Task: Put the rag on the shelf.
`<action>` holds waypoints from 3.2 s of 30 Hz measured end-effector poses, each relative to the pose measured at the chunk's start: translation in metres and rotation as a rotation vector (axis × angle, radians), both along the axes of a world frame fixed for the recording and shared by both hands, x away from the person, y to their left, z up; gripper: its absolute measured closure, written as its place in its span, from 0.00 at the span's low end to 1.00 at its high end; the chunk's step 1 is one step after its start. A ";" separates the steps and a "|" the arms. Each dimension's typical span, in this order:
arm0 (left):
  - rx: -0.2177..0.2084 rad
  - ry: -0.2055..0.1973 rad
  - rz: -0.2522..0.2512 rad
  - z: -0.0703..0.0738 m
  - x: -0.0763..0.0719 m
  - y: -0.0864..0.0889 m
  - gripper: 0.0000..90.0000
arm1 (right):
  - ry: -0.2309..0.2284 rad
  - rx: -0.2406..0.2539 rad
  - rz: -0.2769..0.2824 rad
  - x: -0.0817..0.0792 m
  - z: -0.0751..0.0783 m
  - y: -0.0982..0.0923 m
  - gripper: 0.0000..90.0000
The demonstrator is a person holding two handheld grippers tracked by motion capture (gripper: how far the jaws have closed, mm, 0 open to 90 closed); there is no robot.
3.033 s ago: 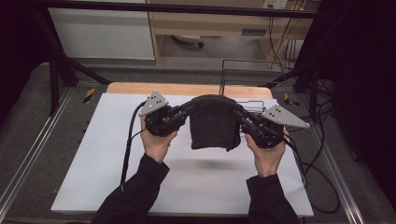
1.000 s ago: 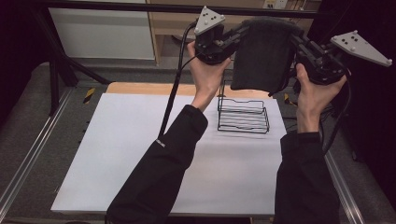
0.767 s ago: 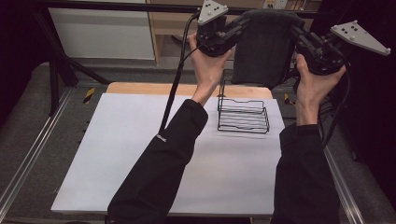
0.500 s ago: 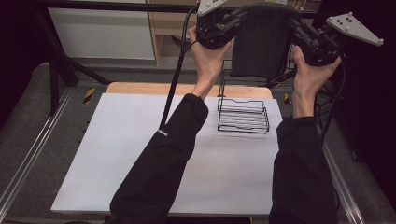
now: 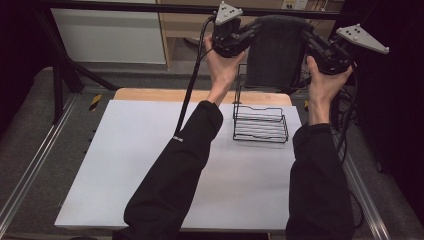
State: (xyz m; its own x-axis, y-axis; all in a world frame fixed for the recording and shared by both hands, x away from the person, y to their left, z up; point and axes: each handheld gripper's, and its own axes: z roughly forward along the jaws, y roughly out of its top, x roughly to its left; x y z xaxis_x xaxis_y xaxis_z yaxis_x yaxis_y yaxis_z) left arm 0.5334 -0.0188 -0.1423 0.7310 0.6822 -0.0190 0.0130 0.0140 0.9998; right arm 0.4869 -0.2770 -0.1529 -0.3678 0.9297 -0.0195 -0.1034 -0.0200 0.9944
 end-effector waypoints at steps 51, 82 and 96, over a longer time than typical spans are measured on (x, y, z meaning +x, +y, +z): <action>0.122 -0.093 -0.119 -0.065 -0.060 0.009 0.89 | -0.032 -0.047 0.023 -0.049 -0.073 -0.010 0.90; 0.180 0.035 -0.129 -0.093 -0.079 0.008 0.86 | 0.113 -0.062 0.066 -0.071 -0.098 -0.018 0.82; 0.264 0.151 -0.133 -0.112 -0.085 0.010 0.80 | 0.275 -0.142 0.085 -0.080 -0.105 -0.023 0.72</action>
